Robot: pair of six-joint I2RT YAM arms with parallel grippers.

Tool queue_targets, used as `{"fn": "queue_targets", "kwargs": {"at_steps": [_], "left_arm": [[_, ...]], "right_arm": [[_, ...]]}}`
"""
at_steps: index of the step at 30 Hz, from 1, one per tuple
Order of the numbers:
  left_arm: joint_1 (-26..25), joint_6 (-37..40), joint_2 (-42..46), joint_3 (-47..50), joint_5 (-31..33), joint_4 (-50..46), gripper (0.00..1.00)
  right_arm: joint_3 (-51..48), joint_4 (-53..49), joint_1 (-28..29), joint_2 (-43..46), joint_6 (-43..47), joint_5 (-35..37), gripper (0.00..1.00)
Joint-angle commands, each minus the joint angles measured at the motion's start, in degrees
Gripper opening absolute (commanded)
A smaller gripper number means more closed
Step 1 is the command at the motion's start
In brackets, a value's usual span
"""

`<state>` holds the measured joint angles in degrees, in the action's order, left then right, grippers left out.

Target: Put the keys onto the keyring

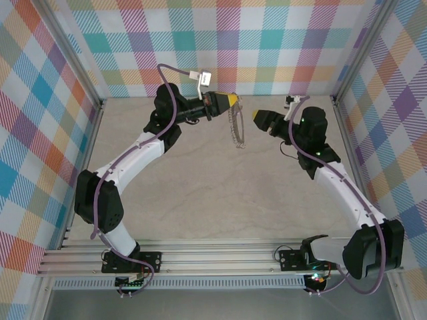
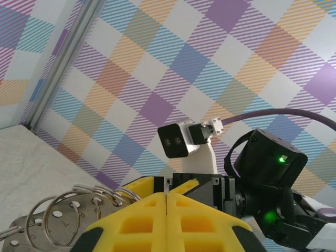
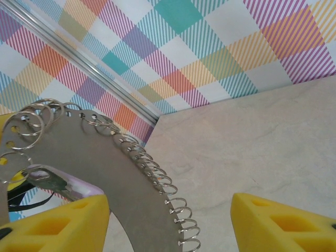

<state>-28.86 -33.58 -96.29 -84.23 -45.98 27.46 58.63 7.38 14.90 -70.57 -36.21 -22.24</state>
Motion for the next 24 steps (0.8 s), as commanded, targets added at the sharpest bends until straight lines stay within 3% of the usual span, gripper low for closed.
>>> {"fn": "queue_targets", "kwargs": {"at_steps": [1,14,24], "left_arm": [[-0.8,1.4,-1.0,-2.8,-2.5,3.7,0.0],[-0.4,2.4,-3.2,-7.6,-5.8,2.3,0.0],[-0.4,-0.5,-3.5,-6.7,-4.9,6.5,0.0]], "right_arm": [[2.8,-0.4,-0.5,-1.5,0.5,-1.0,0.63],[2.9,2.7,-0.7,-5.4,-0.6,1.2,0.62],[1.9,1.9,-0.7,-4.0,-1.8,1.0,0.62]]}}
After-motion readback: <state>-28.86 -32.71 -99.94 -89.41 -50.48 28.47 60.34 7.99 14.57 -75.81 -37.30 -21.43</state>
